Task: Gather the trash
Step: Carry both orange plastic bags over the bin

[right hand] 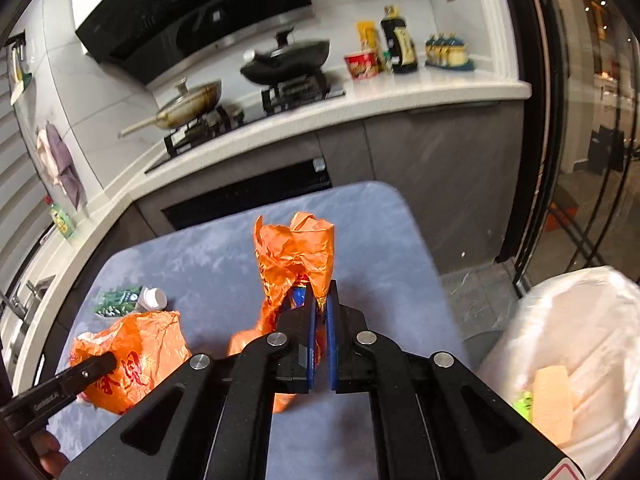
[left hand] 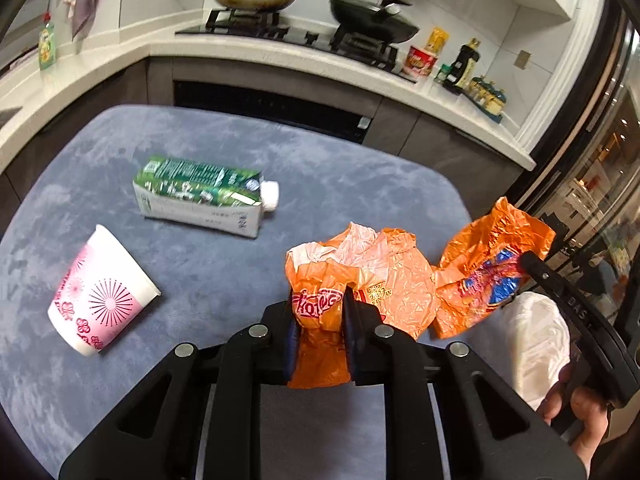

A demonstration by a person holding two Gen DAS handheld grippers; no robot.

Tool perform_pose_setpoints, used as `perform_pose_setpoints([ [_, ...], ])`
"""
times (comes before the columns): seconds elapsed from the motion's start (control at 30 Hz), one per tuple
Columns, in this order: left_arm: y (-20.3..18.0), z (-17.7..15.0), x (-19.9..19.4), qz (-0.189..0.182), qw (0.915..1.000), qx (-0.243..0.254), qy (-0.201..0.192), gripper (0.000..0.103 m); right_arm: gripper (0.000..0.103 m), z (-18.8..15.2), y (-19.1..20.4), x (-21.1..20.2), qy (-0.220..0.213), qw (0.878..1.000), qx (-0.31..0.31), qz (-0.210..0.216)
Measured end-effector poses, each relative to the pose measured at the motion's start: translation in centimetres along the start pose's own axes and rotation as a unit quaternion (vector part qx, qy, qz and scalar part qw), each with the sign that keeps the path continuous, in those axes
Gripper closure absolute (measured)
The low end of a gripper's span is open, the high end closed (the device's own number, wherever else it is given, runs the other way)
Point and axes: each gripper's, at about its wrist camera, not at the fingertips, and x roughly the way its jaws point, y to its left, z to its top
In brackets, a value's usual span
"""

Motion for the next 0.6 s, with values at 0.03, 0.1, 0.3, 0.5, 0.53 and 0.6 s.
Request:
perform_pose_setpoints([
  [0.03,-0.5,0.0,-0.4,-0.002,1.0,0.003,-0.003,0.086,0.098,0.2,-0.2,-1.0,-0.007,1.0,0.0,-0.002],
  [0.1,-1.7,-0.1,-1.5,-0.008,0.9998,0.011,-0.011,0.086,0.098,0.4,-0.8,-2.7,-0.018,1.0,0.0,-0.006],
  [0.3,-5.0,-0.7,-4.0,-0.023,0.9987,0.036,-0.026,0.086,0.098,0.5,-3.2,-7.7,-0.051,0.998,0.006,-0.025],
  [0.5,-8.7,-1.8,-5.8,-0.037,0.9966,0.065,-0.034,0.086,0.098,-0.2,-6.6,-11.8,-0.072,0.996,0.025,-0.044],
  [0.53,-9.3,-2.0,-5.9,-0.04,0.9962,0.07,-0.034,0.086,0.098,-0.4,-7.2,-12.3,-0.074,0.996,0.028,-0.046],
  [0.6,-10.7,-2.6,-6.2,-0.045,0.995,0.082,-0.035,0.086,0.098,-0.7,-8.6,-13.5,-0.078,0.995,0.037,-0.053],
])
